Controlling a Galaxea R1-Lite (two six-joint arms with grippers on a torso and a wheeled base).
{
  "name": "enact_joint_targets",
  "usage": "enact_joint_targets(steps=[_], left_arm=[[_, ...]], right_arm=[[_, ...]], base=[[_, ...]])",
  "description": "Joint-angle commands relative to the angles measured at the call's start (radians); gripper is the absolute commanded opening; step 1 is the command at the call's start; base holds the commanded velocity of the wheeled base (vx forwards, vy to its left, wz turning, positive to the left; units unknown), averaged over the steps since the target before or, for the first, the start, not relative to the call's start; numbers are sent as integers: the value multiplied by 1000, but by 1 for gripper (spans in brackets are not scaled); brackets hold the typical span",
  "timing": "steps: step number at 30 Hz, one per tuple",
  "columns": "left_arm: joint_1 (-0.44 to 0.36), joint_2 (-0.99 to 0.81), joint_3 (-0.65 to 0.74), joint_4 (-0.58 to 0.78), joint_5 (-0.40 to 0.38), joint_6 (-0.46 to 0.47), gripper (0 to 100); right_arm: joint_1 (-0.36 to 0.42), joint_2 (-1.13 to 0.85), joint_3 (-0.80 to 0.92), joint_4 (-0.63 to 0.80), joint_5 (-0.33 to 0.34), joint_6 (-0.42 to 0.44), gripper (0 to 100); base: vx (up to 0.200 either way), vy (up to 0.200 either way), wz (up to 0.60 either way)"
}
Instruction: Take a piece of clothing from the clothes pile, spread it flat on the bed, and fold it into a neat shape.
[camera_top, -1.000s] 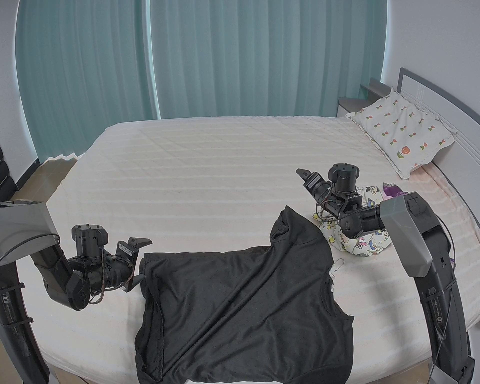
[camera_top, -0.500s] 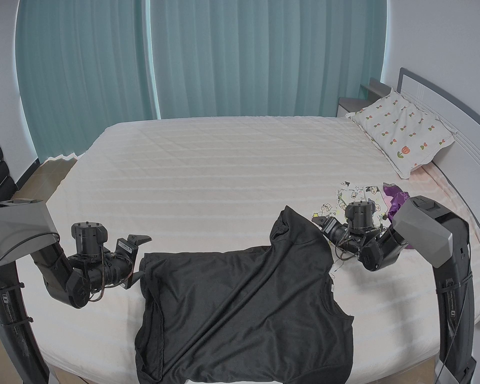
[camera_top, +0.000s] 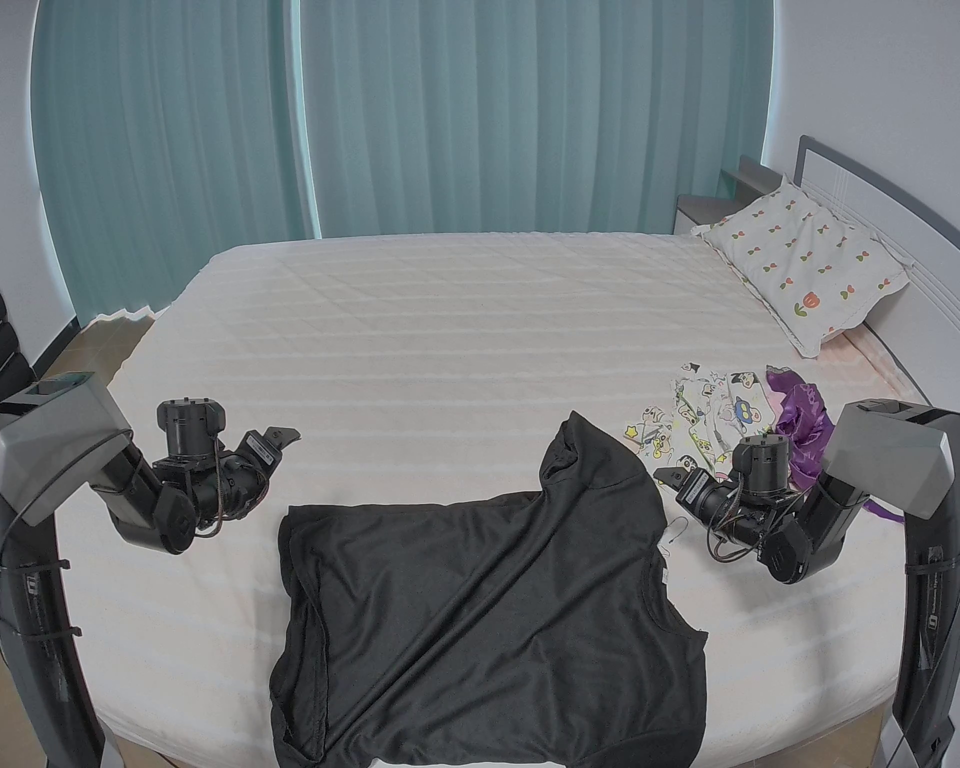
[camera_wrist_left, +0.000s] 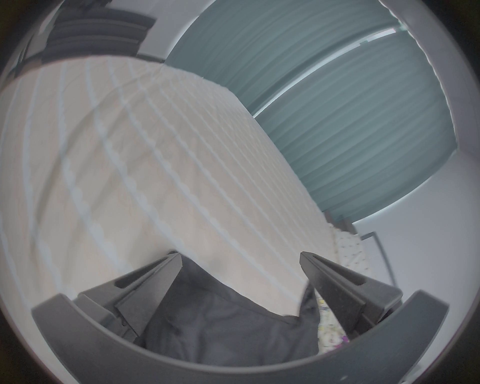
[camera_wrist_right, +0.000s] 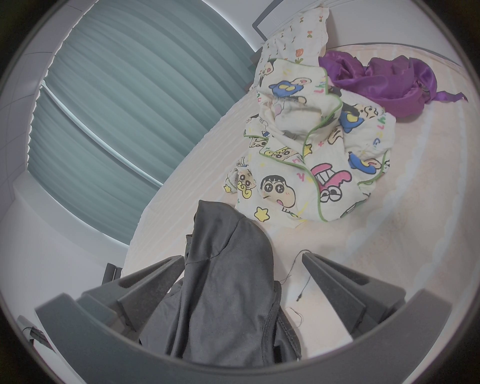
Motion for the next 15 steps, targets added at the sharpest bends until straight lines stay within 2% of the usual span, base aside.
enact_joint_targets(steps=[1, 15], left_arm=[[-15, 184, -116, 33, 97, 99, 100], [-52, 228, -125, 35, 109, 177, 100]], right_arm=[[-1, -48, 49, -18, -1, -3, 100], [11, -25, 32, -16, -1, -4, 100]], base=[[0, 0, 0], [0, 0, 0]])
